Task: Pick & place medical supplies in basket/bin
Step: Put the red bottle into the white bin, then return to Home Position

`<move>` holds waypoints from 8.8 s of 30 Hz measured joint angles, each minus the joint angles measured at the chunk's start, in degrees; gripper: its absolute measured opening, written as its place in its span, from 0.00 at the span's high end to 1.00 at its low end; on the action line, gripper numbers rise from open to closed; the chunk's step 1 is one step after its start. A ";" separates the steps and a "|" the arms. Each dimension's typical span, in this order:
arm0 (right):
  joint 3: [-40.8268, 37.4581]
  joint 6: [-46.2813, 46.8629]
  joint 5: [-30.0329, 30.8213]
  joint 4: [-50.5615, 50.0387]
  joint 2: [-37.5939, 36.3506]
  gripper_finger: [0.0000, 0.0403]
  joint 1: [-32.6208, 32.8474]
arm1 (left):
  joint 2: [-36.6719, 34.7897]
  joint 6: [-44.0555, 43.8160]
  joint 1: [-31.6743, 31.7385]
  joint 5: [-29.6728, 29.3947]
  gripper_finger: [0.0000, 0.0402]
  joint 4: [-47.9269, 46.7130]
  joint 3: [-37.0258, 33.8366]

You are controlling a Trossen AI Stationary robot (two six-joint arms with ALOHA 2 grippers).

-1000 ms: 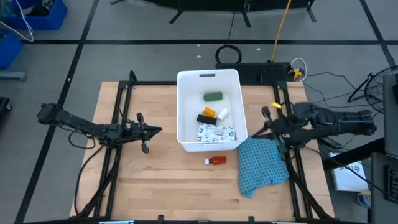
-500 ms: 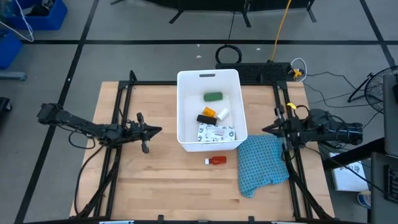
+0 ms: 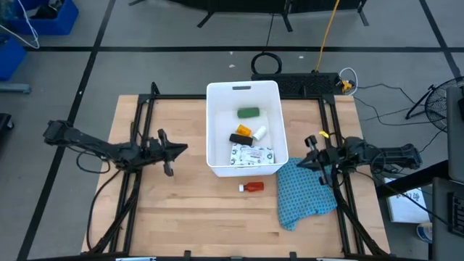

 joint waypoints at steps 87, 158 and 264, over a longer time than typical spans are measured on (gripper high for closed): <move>-0.95 -0.81 -2.61 1.70 1.49 1.00 -0.07 | 96.63 -10.03 0.07 19.74 0.53 -47.82 86.93; -0.97 -3.83 -2.72 2.72 1.99 1.00 -0.09 | 27.39 0.07 17.79 18.85 0.65 -35.05 51.08; -4.10 0.43 3.27 10.45 -0.52 1.00 -0.09 | -17.70 7.03 5.66 19.71 0.96 -19.19 -1.20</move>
